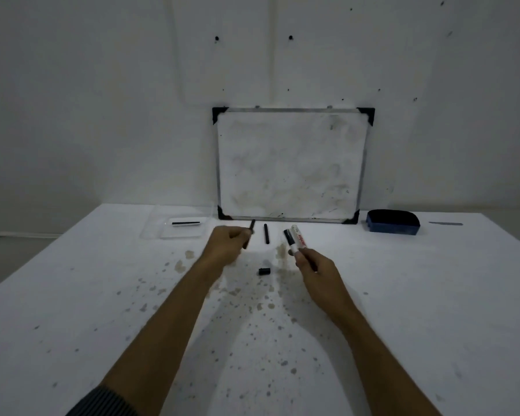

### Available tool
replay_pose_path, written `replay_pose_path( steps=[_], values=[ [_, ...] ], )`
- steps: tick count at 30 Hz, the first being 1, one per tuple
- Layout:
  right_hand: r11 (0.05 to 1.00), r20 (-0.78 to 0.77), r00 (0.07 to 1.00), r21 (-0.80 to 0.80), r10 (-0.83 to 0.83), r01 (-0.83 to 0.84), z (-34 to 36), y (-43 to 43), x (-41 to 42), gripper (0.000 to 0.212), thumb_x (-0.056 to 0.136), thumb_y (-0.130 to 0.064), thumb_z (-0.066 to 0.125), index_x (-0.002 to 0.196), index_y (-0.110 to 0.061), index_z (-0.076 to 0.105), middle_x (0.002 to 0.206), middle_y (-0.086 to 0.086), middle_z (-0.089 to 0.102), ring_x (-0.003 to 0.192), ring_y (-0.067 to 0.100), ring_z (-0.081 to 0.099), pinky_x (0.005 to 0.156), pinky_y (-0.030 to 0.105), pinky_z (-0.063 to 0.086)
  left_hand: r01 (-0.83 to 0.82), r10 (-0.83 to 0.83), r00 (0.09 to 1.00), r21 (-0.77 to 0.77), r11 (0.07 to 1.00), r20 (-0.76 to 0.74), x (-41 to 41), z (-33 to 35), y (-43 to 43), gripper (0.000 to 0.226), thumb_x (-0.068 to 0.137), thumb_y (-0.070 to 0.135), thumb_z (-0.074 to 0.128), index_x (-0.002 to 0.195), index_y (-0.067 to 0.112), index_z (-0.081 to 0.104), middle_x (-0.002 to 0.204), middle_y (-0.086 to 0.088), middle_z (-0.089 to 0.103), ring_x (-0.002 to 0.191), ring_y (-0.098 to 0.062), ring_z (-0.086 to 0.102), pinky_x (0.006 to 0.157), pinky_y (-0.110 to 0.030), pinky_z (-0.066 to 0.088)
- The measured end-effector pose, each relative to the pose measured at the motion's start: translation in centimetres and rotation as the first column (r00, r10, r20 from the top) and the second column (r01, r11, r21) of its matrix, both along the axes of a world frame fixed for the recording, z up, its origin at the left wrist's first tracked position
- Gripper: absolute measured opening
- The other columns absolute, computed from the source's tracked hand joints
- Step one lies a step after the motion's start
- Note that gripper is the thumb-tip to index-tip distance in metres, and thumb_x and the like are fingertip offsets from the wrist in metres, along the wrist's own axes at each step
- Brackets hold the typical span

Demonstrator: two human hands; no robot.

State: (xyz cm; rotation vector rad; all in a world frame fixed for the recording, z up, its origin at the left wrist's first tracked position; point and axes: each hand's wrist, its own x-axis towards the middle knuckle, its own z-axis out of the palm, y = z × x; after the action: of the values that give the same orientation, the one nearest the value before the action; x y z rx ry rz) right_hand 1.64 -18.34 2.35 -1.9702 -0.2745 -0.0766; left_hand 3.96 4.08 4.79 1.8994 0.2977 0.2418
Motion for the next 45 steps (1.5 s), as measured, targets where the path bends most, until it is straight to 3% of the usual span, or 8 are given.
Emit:
replay_pose_path(
  steps=[3,7,15,20,32,35,40,45],
  values=[
    [0.978,-0.132,0.99,0.207,0.041,-0.013,0.8,0.2,-0.4,0.017,0.104,-0.035,0.053,0.115,-0.028,0.064,0.097,-0.011,0.066,0.086,0.002,0.062,0.065,0.014,0.048,0.115,-0.125,0.992,-0.411,0.904,0.003,-3.1,-0.7,-1.9,0.015,0.101,0.021,0.063,0.104,0.018,0.077,0.098,-0.007,0.076,0.093,-0.017,0.071,0.079,-0.027,0.059],
    [0.881,-0.254,0.961,0.472,0.106,0.027,-0.1,0.4,-0.1,0.028,0.099,-0.028,0.064,0.104,-0.003,0.073,0.068,-0.002,0.049,0.06,0.01,0.044,0.058,0.025,0.04,0.116,-0.045,0.991,-0.632,0.766,0.126,-4.8,-2.6,-3.8,0.018,0.101,0.012,0.06,0.111,0.002,0.072,0.095,-0.01,0.074,0.083,-0.017,0.074,0.073,-0.031,0.062],
    [0.571,-0.346,0.925,0.796,0.156,0.201,-0.7,0.9,0.8,0.016,0.097,-0.009,0.065,0.11,0.0,0.067,0.098,0.023,0.067,0.077,0.024,0.072,0.07,0.029,0.064,0.099,0.032,0.982,-0.65,0.754,0.186,-4.8,-3.1,-4.0,0.013,0.1,0.009,0.062,0.104,-0.001,0.07,0.089,-0.008,0.072,0.078,-0.015,0.068,0.063,-0.022,0.057],
    [0.476,-0.35,0.934,0.835,0.073,0.275,-1.2,1.2,1.1,0.044,0.095,-0.006,0.067,0.131,0.014,0.051,0.11,0.033,0.069,0.083,0.03,0.075,0.073,0.032,0.065,-0.065,0.193,0.953,-0.463,0.884,0.235,-4.2,-4.3,-3.9,0.011,0.101,0.019,0.061,0.101,0.016,0.072,0.096,0.0,0.076,0.074,-0.002,0.07,0.077,-0.028,0.06],
    [0.592,-0.313,0.95,0.768,0.011,0.246,-1.0,1.7,0.5,0.042,0.092,-0.007,0.072,0.127,0.007,0.052,0.108,0.03,0.072,0.091,0.033,0.077,0.084,0.037,0.064,0.025,0.044,0.959,-0.24,0.97,0.28,-4.6,-4.3,-4.6,0.008,0.1,0.022,0.063,0.104,0.021,0.07,0.096,0.002,0.073,0.087,-0.011,0.069,0.075,-0.016,0.056],
    [0.634,-0.308,0.948,0.749,0.08,0.19,-0.6,1.6,0.1,0.041,0.089,-0.004,0.075,0.123,0.006,0.054,0.11,0.029,0.072,0.094,0.035,0.077,0.086,0.038,0.063,0.035,0.056,0.962,-0.323,0.946,0.268,-4.4,-4.3,-4.4,0.015,0.104,0.023,0.056,0.108,0.018,0.07,0.1,0.0,0.071,0.089,-0.009,0.069,0.079,-0.023,0.059],
    [0.877,-0.188,0.976,0.481,0.111,-0.007,-0.2,1.8,-0.9,0.026,0.084,-0.017,0.081,0.098,-0.002,0.064,0.096,0.016,0.079,0.079,0.029,0.079,0.076,0.038,0.064,0.188,-0.019,0.943,-0.488,0.852,0.331,-4.6,-3.8,-4.2,0.04,0.111,0.023,0.032,0.118,0.009,0.068,0.11,-0.012,0.076,0.093,-0.021,0.072,0.073,-0.027,0.059],
    [0.964,-0.04,0.997,0.262,0.066,-0.054,-0.4,2.7,-1.8,0.027,0.083,-0.027,0.083,0.089,-0.007,0.065,0.08,0.004,0.079,0.059,0.01,0.071,0.056,0.02,0.054,0.304,-0.093,0.935,-0.639,0.707,0.342,-4.8,-3.3,-3.5,0.044,0.11,0.027,0.031,0.129,0.001,0.062,0.097,-0.02,0.075,0.087,-0.029,0.072,0.079,-0.038,0.06]
  ],
)
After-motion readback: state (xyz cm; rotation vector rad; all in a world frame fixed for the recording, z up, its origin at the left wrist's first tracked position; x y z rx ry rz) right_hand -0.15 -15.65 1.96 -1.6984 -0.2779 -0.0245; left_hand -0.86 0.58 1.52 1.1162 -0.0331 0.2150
